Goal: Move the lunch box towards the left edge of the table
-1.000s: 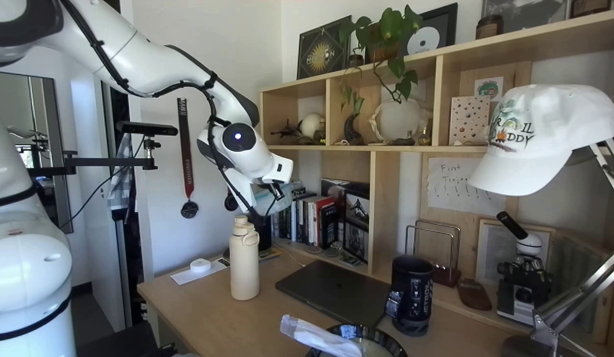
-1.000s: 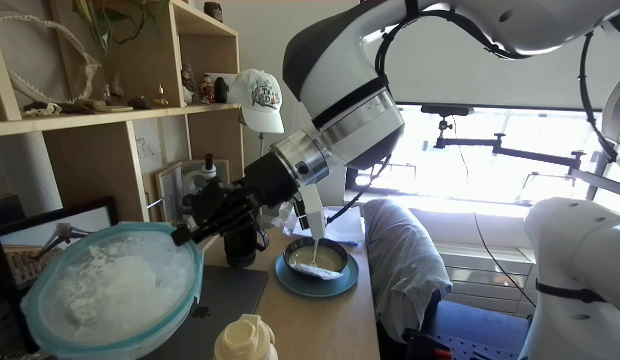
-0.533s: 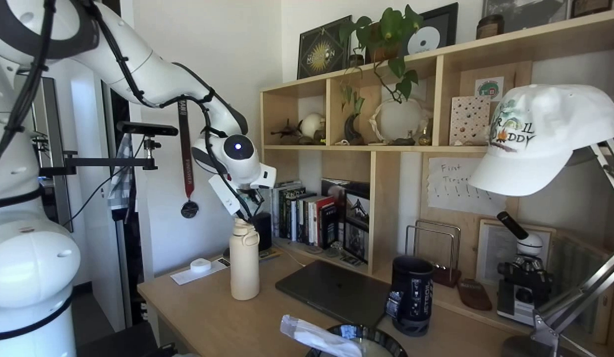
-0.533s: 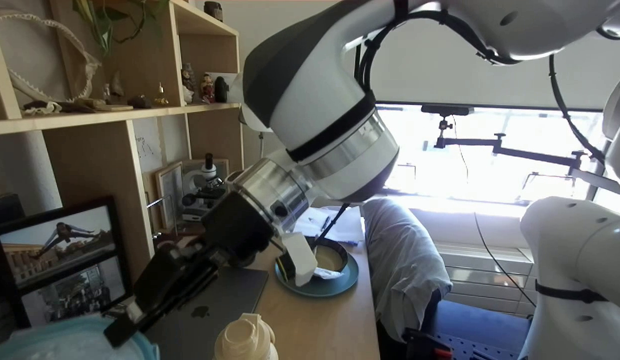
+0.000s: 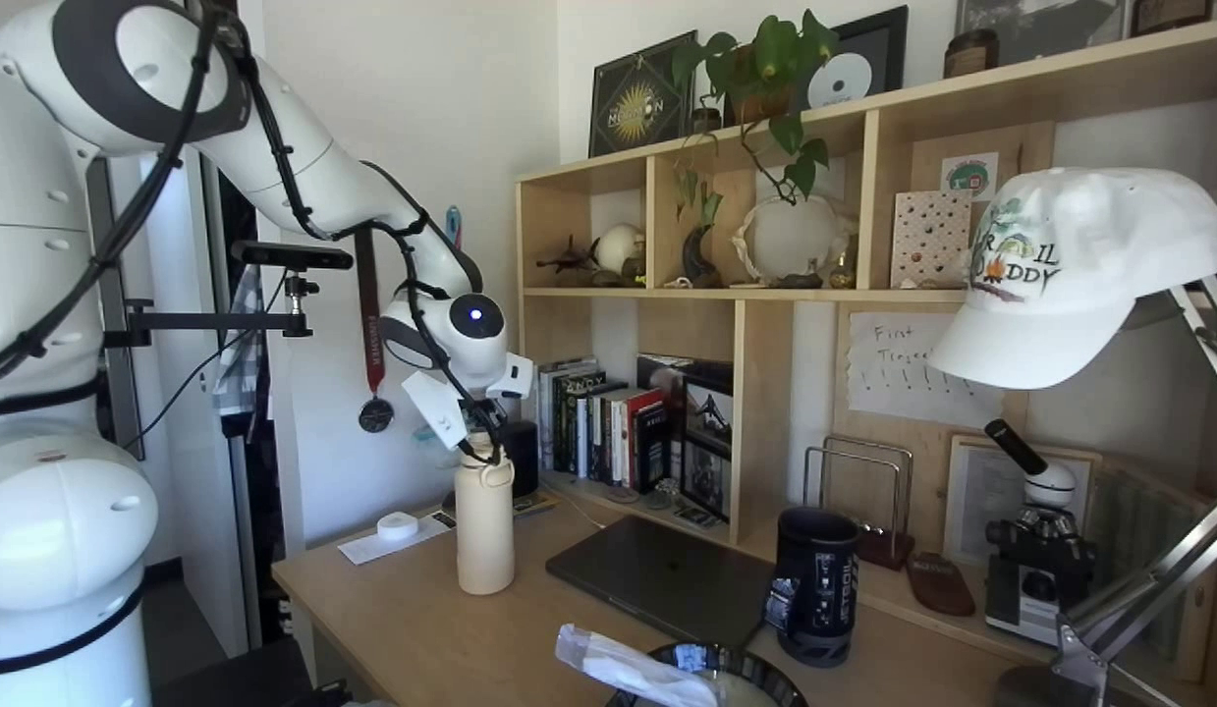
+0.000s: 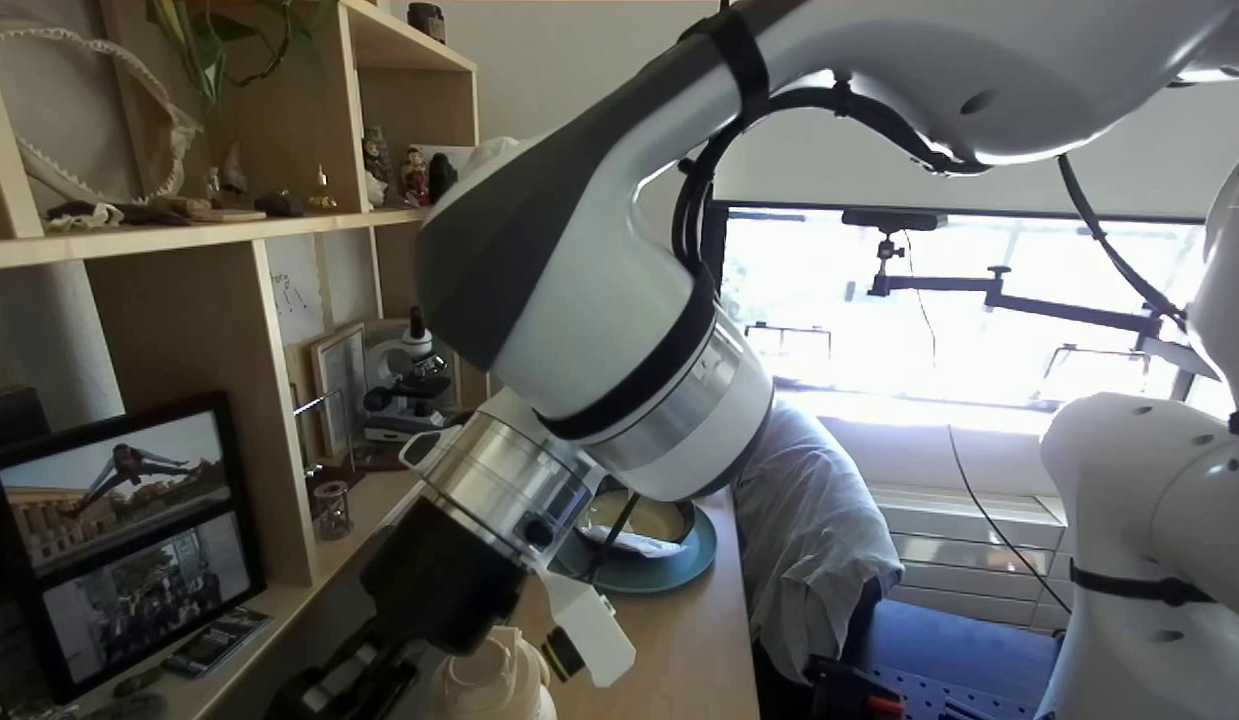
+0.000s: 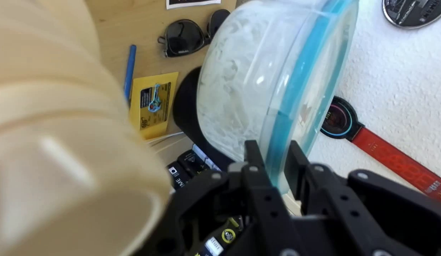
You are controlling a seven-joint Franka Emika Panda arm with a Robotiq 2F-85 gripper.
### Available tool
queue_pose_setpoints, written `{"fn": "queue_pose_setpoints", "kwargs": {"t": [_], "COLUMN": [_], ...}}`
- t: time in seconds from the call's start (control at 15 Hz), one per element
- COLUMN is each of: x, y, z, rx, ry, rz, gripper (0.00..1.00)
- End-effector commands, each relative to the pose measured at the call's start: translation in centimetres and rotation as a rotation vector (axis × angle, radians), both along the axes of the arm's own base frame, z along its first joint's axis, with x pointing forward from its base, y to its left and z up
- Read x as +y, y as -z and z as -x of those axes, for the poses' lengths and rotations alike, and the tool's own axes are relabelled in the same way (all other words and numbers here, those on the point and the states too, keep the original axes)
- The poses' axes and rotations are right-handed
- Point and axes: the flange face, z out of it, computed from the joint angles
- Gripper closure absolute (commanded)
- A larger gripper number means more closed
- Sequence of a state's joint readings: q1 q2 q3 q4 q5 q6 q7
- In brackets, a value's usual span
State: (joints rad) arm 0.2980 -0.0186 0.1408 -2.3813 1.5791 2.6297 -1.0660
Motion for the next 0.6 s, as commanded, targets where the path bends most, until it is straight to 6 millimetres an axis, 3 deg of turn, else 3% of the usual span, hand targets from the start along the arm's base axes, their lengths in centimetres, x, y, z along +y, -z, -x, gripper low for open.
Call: {"fn": "queue_pose_setpoints", "kwargs": {"t": [0.0,0.27,0.53], "x": [-0.3,-0.7,0.3], "y": [-2.3,-3.2,-3.6], "z": [-1.0,-0.7,0.7], "rx": [-0.008,0.001,0.051], "ry": [0.008,-0.020,-0.105], "rz": [-0.015,0.009,-0.031], "gripper": [0.91,0.91,0.91]}}
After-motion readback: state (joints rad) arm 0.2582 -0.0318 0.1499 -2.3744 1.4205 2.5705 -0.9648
